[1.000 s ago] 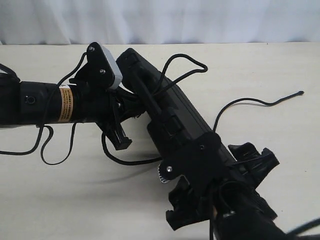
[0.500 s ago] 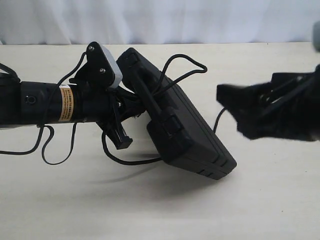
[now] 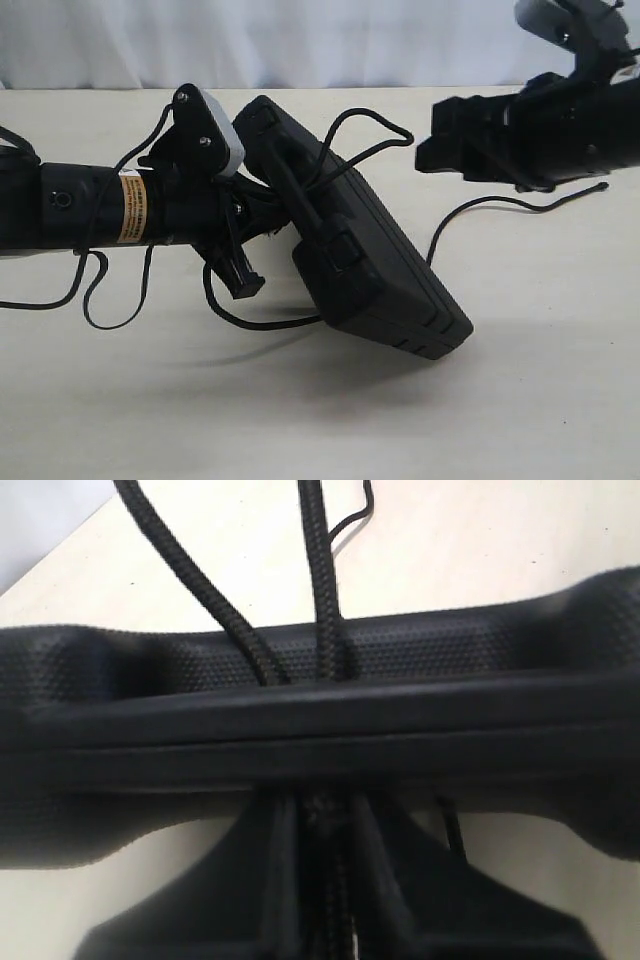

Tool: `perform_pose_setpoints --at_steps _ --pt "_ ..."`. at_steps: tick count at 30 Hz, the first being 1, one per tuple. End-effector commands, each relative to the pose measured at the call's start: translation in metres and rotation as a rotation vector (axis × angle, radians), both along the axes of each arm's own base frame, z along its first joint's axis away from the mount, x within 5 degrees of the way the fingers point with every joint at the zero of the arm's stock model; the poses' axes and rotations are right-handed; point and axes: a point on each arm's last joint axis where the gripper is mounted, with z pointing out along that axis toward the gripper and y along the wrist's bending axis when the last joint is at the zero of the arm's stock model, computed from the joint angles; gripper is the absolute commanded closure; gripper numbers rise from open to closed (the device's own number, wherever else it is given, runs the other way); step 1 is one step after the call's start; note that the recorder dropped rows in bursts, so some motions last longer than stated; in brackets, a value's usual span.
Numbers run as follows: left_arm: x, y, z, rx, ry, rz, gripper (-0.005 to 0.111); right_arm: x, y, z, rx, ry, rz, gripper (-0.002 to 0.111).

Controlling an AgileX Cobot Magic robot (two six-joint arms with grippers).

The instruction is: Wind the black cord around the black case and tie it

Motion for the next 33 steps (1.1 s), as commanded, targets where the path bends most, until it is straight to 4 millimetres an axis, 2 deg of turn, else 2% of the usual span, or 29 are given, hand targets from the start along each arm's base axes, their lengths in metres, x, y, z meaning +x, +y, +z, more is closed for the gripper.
perform_pose_setpoints --at_steps 1,2,7,14,16,21,22,25,30,33 --pt "0.001 -0.001 0.004 -0.020 -0.014 0.000 0.107 0.037 0.001 -0.012 0.284 0.045 -0.019 0.055" --pt "0.001 -0.001 0.004 -0.020 -0.014 0.000 0.107 0.046 0.002 -0.022 0.321 0.079 -0.048 0.055" --pt "0.001 -0.001 0.004 -0.020 -0.014 0.000 0.107 0.063 0.007 -0.046 0.391 0.151 -0.080 0.055" --pt "0.001 -0.001 0.004 -0.023 -0.014 0.001 0.107 0.076 0.016 -0.059 0.523 0.140 -0.060 0.056" --pt "0.001 -0.001 0.004 -0.023 -0.014 0.001 0.107 0.078 0.015 -0.060 0.526 0.135 -0.068 0.062" --pt "0.002 -0.001 0.004 0.029 -0.063 -0.034 0.106 0.079 0.015 -0.060 0.526 0.132 -0.082 0.102" --pt "0.002 -0.001 0.004 0.038 -0.071 -0.040 0.105 0.079 0.015 -0.060 0.531 0.131 -0.085 0.104" --pt "0.002 0.001 0.002 0.096 -0.098 -0.052 0.095 0.079 0.015 -0.060 0.528 0.123 -0.073 0.104" --pt "0.003 0.002 0.002 0.167 -0.164 -0.101 0.067 0.079 0.015 -0.059 0.531 0.125 -0.068 0.104" --pt "0.004 0.006 0.002 0.226 -0.197 -0.094 0.060 0.078 0.015 -0.058 0.530 0.120 -0.069 0.104"
